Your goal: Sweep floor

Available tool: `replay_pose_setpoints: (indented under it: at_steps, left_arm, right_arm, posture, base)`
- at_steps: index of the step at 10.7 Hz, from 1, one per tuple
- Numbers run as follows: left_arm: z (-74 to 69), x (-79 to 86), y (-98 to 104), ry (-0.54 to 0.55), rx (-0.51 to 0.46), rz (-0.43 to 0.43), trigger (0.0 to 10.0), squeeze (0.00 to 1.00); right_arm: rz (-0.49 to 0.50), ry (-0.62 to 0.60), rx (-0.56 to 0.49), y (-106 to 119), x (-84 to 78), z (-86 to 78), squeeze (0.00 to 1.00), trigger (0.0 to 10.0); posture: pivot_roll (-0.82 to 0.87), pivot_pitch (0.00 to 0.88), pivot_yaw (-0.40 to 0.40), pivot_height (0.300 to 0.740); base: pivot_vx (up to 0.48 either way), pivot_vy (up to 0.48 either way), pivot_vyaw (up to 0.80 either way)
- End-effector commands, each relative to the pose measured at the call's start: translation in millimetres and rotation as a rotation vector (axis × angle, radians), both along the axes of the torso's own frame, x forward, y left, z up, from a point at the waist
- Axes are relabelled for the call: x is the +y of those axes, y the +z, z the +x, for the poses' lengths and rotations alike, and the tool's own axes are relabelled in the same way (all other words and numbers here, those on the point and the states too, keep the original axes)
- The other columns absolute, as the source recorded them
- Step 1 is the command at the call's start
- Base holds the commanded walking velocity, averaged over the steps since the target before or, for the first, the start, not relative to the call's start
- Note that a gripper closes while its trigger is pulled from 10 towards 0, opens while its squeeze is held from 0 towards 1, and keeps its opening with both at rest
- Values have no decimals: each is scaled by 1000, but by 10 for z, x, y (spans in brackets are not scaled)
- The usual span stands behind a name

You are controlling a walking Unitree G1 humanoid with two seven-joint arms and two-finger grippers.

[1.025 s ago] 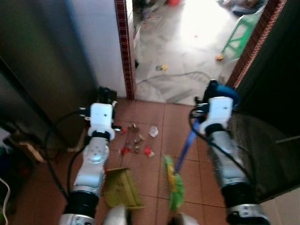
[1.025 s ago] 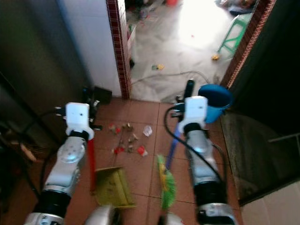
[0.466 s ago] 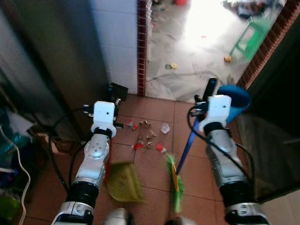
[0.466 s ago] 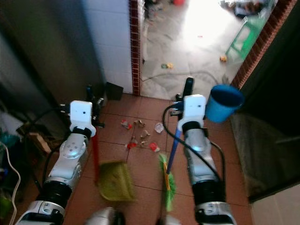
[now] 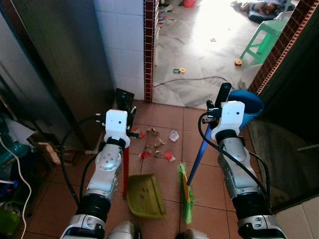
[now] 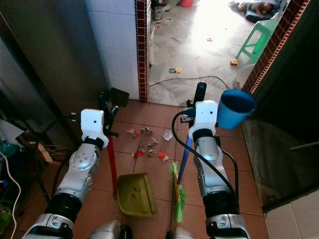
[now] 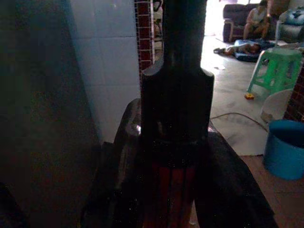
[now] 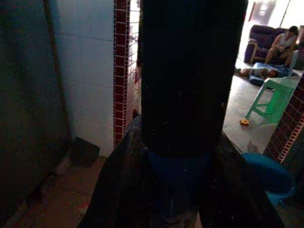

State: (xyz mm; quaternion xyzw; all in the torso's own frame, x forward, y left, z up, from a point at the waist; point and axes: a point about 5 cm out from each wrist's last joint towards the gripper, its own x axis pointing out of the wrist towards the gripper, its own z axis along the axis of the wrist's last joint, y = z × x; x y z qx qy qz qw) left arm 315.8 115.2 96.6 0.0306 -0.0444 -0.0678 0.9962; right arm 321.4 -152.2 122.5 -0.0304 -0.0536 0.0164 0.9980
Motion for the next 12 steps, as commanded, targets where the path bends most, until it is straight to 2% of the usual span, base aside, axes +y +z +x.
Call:
replay_pose_setpoints:
  at_steps: [1, 2, 4, 12]
  left_arm:
    - [40, -41, 166, -20, -75, -15, 10000, 0]
    - [36, -56, 174, -42, -78, -24, 10000, 0]
    - [42, -55, 189, -46, -87, -26, 10000, 0]
    - [22, -90, 194, -50, -90, -40, 10000, 0]
  right_arm:
    - [-19, 8, -58, 131, 9, 30, 0, 10000]
    - [-14, 6, -59, 141, 6, 44, 0, 10000]
    - [-14, 3, -63, 154, -3, 51, 0, 10000]
    - [-45, -18, -74, 182, -64, 69, 0, 10000]
  posture:
    - [33, 36, -21, 740]
    - [33, 35, -19, 740]
    - [35, 34, -23, 740]
    - [29, 37, -28, 740]
  base:
    - [0, 0, 0]
    - [0, 0, 0]
    - [360, 0, 0]
    - [406, 0, 0]
